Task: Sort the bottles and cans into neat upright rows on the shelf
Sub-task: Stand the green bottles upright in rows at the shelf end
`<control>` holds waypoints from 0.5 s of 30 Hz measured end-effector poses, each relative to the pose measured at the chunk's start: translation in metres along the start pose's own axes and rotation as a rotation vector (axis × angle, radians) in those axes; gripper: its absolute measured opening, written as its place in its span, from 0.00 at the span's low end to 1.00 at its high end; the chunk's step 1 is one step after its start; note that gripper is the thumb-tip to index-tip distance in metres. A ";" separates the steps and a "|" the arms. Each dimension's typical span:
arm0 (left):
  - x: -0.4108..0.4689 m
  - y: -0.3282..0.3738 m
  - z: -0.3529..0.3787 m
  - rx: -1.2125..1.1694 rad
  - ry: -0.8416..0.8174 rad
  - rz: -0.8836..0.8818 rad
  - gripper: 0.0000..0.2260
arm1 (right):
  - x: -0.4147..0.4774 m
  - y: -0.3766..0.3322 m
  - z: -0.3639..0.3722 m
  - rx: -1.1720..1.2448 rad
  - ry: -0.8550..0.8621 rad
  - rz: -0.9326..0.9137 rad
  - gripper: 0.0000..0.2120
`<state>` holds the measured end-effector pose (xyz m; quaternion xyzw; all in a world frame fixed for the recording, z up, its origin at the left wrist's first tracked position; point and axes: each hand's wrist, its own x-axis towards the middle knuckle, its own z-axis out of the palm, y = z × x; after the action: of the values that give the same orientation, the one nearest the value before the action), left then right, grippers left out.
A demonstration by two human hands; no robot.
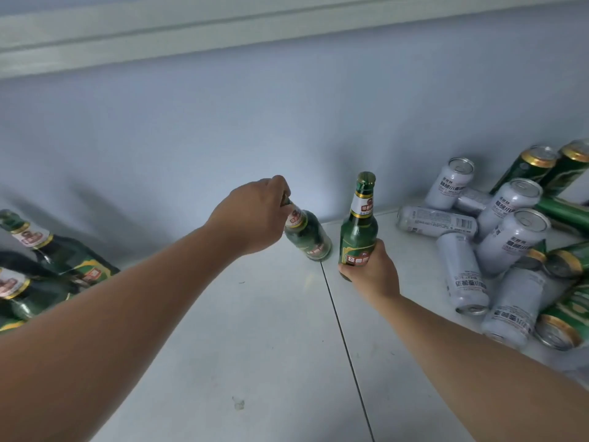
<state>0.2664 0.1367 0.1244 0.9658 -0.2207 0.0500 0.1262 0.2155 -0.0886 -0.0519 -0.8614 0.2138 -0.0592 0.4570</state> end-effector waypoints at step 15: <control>-0.128 -0.106 -0.088 0.171 0.077 0.063 0.13 | -0.078 -0.084 0.089 -0.006 -0.171 -0.137 0.28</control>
<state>0.1942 0.3059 0.1663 0.9631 -0.2407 0.1097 0.0499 0.1979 0.0534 -0.0279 -0.8773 0.1150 -0.0158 0.4657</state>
